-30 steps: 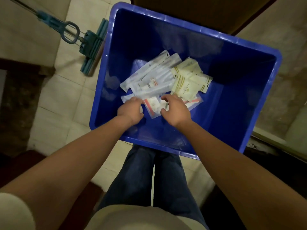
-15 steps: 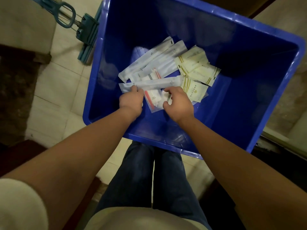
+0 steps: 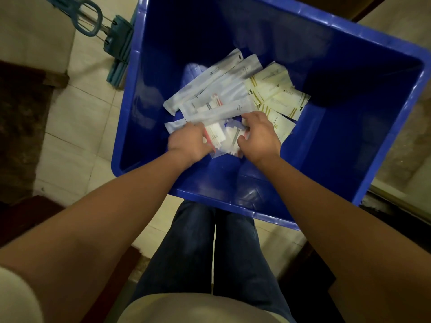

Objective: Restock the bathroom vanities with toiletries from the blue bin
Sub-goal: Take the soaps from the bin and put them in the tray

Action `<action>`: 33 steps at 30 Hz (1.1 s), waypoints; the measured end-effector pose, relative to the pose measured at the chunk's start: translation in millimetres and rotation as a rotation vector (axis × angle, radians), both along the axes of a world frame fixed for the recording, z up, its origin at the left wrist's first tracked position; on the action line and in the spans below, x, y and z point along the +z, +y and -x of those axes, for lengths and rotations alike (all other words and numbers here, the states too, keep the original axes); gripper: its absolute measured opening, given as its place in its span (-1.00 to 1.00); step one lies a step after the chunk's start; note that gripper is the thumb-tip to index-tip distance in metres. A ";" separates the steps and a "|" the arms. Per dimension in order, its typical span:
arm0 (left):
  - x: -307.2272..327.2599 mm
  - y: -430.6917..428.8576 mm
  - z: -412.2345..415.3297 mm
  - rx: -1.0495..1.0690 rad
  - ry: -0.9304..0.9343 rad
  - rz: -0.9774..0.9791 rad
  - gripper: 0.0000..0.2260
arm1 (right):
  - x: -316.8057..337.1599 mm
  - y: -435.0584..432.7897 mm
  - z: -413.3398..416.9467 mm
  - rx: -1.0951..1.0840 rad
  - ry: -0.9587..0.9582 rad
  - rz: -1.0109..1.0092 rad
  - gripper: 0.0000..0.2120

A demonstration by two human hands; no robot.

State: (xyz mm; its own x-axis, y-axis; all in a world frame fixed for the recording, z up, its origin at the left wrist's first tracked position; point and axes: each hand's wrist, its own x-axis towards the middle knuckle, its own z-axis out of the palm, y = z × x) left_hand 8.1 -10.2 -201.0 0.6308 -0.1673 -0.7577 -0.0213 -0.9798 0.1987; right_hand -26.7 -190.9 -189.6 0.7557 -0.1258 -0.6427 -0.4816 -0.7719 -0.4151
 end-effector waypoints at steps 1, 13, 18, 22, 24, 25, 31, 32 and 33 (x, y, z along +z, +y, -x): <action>-0.2 -1.0 0.2 0.023 -0.006 0.036 -0.75 | -0.9 -0.8 -1.8 0.004 0.000 0.002 -0.53; -4.0 -11.6 -4.8 0.801 0.446 0.507 -0.78 | -22.3 -9.4 -16.4 0.088 0.033 0.091 -0.51; -4.5 -12.2 -7.9 0.939 0.607 0.568 -0.70 | -27.2 -7.1 -19.2 0.134 0.038 0.147 -0.52; -6.3 -12.1 -10.0 0.956 0.631 0.573 -0.59 | -30.2 -7.1 -21.7 0.144 0.072 0.171 -0.62; -5.2 -12.6 -11.0 0.967 0.636 0.576 -0.63 | -30.0 -8.1 -22.0 0.128 0.066 0.166 -0.74; -4.4 -13.1 -11.2 0.974 0.633 0.579 -0.65 | -29.4 -8.9 -21.8 0.116 0.061 0.154 -0.80; 9.4 -16.6 -15.1 1.003 0.577 0.572 -0.71 | -14.5 -8.9 -20.3 -0.075 0.065 0.019 -0.88; 14.2 -17.0 -15.6 1.010 0.559 0.569 -0.73 | -9.5 -8.5 -19.6 -0.150 0.060 -0.028 -0.88; 19.7 -17.6 -16.1 1.017 0.537 0.563 -0.75 | -4.0 -8.2 -18.9 -0.215 0.052 -0.072 -0.88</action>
